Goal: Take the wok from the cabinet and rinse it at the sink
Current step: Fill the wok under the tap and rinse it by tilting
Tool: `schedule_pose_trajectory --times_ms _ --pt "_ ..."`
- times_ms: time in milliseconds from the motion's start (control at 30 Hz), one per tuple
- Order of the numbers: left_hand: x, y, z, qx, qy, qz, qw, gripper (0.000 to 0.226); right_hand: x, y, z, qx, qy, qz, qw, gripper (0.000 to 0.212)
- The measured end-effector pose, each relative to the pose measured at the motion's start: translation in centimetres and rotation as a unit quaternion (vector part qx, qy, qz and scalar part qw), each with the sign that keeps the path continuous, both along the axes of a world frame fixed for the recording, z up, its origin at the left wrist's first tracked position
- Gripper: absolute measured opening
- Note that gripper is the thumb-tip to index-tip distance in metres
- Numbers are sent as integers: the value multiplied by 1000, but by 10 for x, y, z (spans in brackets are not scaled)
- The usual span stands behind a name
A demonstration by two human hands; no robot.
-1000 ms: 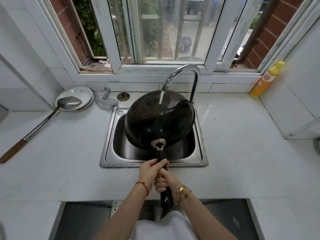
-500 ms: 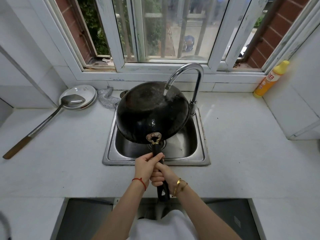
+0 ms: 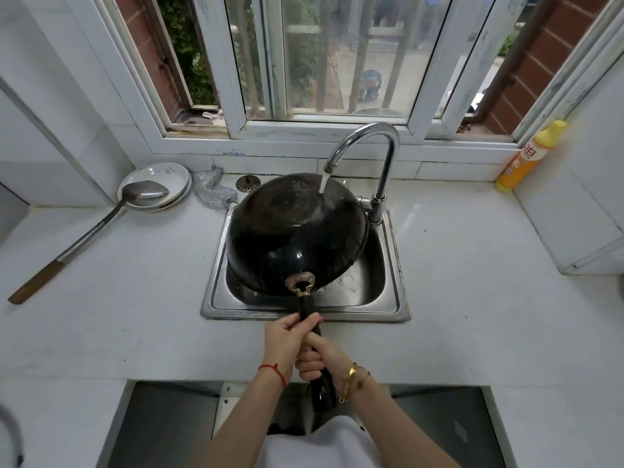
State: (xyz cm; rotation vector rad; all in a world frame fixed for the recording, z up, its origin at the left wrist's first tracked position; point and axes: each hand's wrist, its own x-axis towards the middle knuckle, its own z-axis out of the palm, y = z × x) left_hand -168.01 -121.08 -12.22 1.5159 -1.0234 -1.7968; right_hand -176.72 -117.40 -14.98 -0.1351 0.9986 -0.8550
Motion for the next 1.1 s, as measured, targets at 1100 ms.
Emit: schedule_pose_trajectory --times_ms 1100 --pt "2 10 -11 104 168 -6 980 21 -4 17 32 -33 243 24 969 18"
